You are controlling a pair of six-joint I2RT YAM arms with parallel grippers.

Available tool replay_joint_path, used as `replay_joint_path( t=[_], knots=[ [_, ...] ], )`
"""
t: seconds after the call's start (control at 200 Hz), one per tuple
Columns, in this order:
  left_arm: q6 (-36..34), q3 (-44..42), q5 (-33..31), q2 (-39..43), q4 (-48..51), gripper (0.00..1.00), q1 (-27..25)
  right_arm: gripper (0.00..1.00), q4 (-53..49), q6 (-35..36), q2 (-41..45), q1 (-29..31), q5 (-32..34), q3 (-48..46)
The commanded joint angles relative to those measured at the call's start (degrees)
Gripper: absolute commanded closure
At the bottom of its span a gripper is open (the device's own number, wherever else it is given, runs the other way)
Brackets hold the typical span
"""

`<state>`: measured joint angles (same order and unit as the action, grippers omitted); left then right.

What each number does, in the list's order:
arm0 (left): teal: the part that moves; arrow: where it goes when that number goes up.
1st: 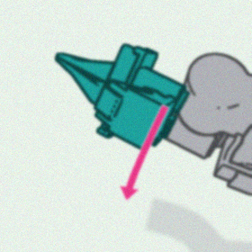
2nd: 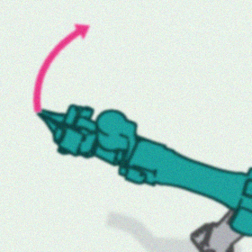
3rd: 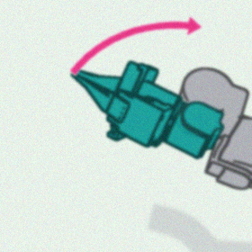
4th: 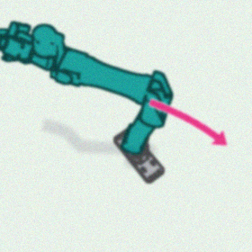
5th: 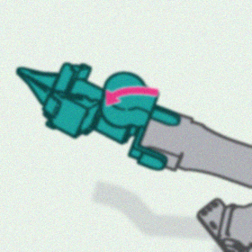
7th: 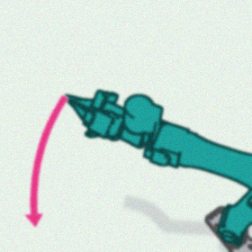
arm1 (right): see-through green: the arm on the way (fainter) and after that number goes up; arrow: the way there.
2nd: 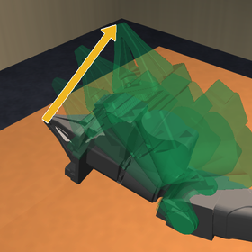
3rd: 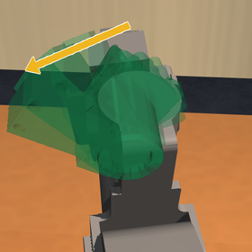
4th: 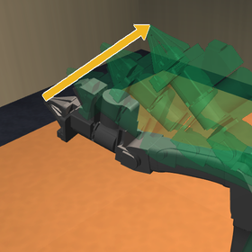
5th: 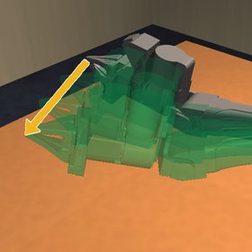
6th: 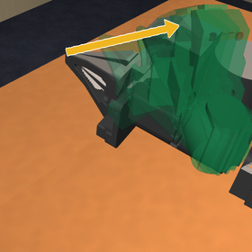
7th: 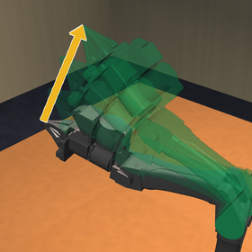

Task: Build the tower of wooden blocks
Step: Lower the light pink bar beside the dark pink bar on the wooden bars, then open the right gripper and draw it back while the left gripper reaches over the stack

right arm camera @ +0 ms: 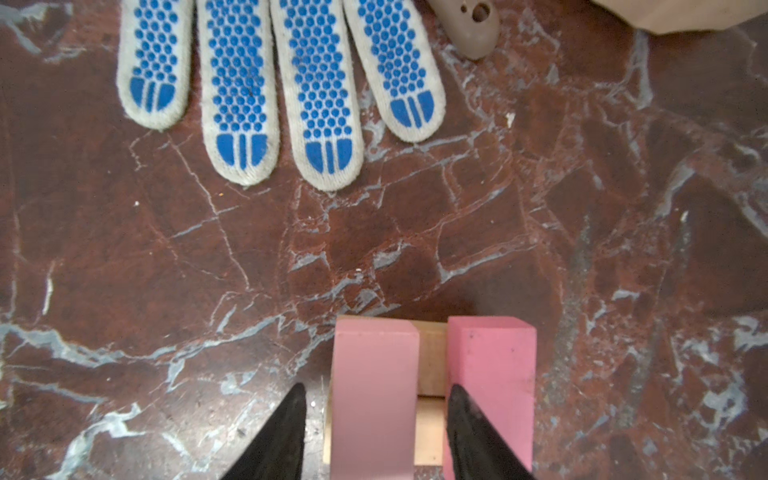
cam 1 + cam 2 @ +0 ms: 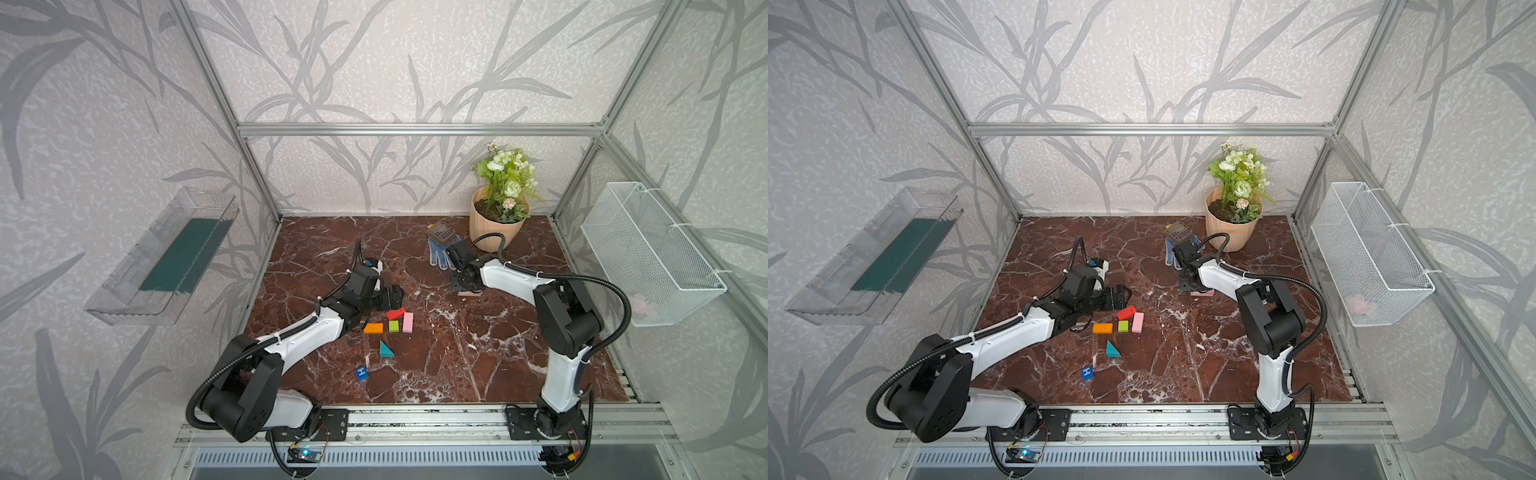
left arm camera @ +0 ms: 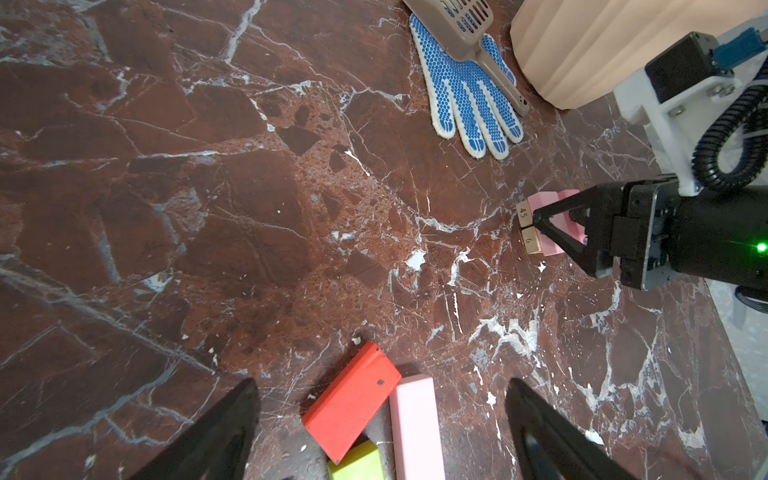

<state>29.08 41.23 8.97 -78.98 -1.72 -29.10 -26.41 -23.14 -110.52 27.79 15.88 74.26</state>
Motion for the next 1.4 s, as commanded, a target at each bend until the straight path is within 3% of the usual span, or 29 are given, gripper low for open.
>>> replay_joint_path(
  t=[0.0, 0.195, 0.215, 0.245, 0.33, 0.405, 0.47, 0.495, 0.565, 0.69, 0.835, 0.99, 1.395],
  knots=[
    [-0.47, 1.89, 0.33, -0.53, 0.51, 0.06, -0.25, 0.44, -1.34, -0.77, 3.28, -0.24, 1.76, -0.55],
    [-0.29, 2.16, 0.33, -0.66, 0.51, 0.07, -0.22, 0.35, -1.42, -1.19, 8.53, -1.19, 2.8, -3.21],
    [-0.11, 2.3, 0.01, -0.75, 0.65, 0.01, -0.33, 0.33, -1.67, -1.48, 9.08, -1.55, 2.75, -3.55],
    [0.43, 2.96, -0.8, -1.04, 1.87, 0.01, -0.4, 0.31, -1.55, -2.0, 10.21, -2.16, 2.26, -4.42],
    [3.09, 5.99, -5.39, -2.69, 6.85, 0.02, -1.09, 0.34, 0.56, -2.21, 14.18, -5.02, -0.12, -8.05],
    [7.11, 8.76, -6.13, -5.39, 7.57, 0.2, -1.64, 0.47, 2.99, -2.44, 18.01, -9.21, -2.54, -12.19],
    [9.6, 13.0, -5.21, -9.17, 8.19, 0.52, -2.63, 0.57, 5.88, -1.93, 20.98, -14.06, -5.78, -16.07],
    [10.19, 14.74, -4.77, -10.84, 8.97, 0.61, -3.03, 0.62, 7.17, -1.42, 22.03, -15.92, -6.98, -17.51],
    [11.18, 19.97, -5.03, -15.9, 9.14, 0.73, -4.96, 0.66, 9.93, -1.81, 23.94, -20.14, -8.02, -21.44],
    [11.88, 29.5, -6.16, -26.56, 10.4, 0.84, -8.13, 0.66, 18.36, -2.33, 22.96, -21.82, -14.69, -25.56],
    [10.65, 42.0, -7.44, -37.67, 17.22, 0.9, -10.78, 0.72, 13.11, -1.1, 16.53, -21.73, -17.72, -19.57],
    [10.61, 49.33, -6.78, -44.02, 20.11, 0.9, -11.54, 0.75, 11.09, -0.64, 13.32, -21.6, -18.95, -16.79],
    [10.5, 57.75, -3.04, -51.52, 20.2, 0.9, -12.51, 0.73, 6.14, 1.47, 7.34, -18.22, -17.11, -10.81]
  ],
)
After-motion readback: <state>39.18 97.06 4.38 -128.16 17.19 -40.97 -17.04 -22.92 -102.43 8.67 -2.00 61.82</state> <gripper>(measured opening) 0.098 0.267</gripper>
